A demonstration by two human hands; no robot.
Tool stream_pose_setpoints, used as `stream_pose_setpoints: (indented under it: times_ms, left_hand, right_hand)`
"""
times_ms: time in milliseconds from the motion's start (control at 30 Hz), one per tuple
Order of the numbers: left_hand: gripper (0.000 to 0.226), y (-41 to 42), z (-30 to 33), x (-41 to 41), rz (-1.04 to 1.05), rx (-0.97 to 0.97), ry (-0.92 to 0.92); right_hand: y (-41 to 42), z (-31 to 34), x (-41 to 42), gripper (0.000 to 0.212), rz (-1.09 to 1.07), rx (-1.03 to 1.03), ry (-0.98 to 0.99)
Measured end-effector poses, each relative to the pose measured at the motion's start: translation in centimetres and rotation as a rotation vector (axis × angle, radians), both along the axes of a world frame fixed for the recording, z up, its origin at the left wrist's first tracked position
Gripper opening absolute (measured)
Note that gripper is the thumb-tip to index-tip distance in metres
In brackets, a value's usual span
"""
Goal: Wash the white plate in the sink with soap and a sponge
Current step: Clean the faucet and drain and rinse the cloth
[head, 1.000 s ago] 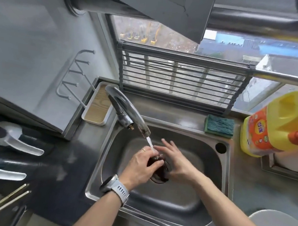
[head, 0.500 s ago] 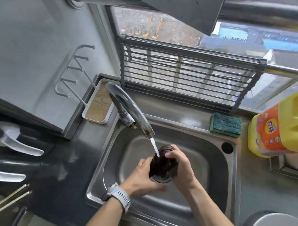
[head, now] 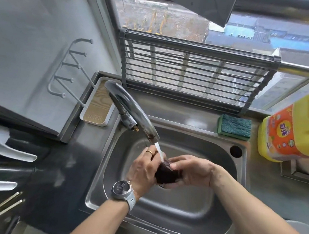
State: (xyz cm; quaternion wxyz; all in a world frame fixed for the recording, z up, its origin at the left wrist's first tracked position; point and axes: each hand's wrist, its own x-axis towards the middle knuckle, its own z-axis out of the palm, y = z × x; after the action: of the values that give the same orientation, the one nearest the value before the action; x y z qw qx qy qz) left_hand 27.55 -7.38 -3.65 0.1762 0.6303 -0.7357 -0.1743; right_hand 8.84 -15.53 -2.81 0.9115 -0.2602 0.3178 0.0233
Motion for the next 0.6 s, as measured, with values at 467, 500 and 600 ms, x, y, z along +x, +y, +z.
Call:
stream_pose_setpoints:
  times_ms: [467,500,600]
  left_hand:
    - [0.027,-0.4,-0.2,-2.3,-0.110,0.534,-0.498]
    - [0.027,-0.3,-0.4,-2.6,-0.106,0.567,-0.485]
    - [0.027,0.0,-0.9,-3.2,-0.051,0.685,-0.382]
  right_hand:
    - [3.6,-1.3,3.6,0.023,0.740,-1.545,0.818]
    - [3.9,-1.4,3.5,0.020,0.776,-1.585,0.819]
    - [4.8,-2.5,2.7,0.016,0.797,-1.673,0.784]
